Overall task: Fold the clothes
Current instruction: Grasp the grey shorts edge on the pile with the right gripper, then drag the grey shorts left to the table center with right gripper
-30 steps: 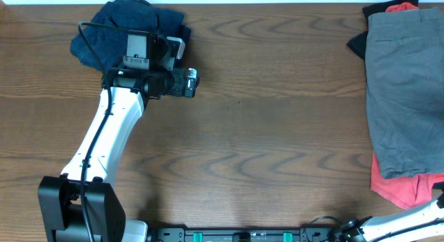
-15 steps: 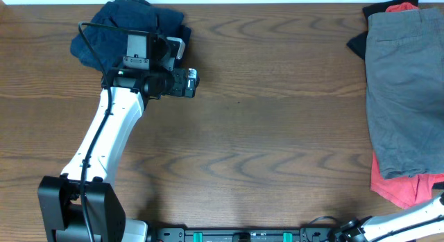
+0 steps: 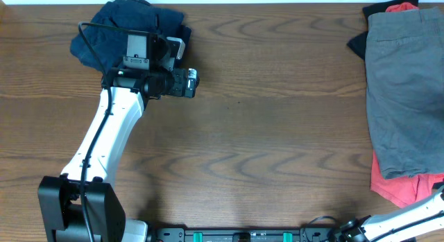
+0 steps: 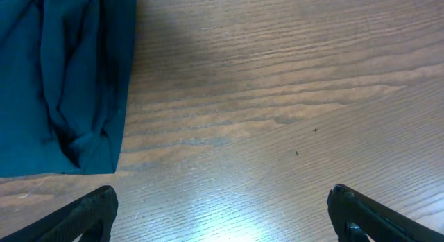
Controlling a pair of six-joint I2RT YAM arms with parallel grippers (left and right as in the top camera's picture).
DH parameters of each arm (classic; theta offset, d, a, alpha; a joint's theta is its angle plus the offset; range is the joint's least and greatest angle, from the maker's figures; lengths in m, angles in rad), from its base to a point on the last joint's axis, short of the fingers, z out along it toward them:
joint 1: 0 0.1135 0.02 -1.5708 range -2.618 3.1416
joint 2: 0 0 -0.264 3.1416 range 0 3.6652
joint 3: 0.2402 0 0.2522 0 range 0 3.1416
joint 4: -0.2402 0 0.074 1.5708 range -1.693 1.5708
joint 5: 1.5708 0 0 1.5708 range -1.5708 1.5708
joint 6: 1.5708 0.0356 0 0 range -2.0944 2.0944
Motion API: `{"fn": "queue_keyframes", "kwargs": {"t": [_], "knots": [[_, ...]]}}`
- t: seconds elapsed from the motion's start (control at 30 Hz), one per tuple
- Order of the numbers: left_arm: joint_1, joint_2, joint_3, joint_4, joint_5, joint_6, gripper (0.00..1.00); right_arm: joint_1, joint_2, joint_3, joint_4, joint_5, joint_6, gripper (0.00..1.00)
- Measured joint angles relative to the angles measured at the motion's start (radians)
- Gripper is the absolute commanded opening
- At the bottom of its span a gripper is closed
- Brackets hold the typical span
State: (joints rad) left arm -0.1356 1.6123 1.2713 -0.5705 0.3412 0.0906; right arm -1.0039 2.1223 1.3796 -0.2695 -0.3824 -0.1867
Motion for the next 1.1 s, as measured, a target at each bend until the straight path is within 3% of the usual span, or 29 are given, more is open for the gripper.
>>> {"fn": "queue_keyframes", "kwargs": {"t": [0.3, 0.47, 0.8, 1.1], "knots": [[0.0, 0.0, 0.0, 0.0, 0.0, 0.0, 0.98, 0.008, -0.029, 0.025, -0.079, -0.045, 0.045, 0.01], [0.0, 0.0, 0.0, 0.0, 0.0, 0.0, 0.98, 0.09, -0.103, 0.036, -0.138, -0.051, 0.061, 0.01], [0.0, 0.0, 0.0, 0.003, 0.0, 0.0, 0.98, 0.451, -0.181, 0.053, -0.254, -0.067, 0.15, 0.01], [0.002, 0.0, 0.0, 0.004, 0.0, 0.0, 0.98, 0.882, -0.227, 0.054, -0.424, -0.076, 0.177, 0.01]]}}
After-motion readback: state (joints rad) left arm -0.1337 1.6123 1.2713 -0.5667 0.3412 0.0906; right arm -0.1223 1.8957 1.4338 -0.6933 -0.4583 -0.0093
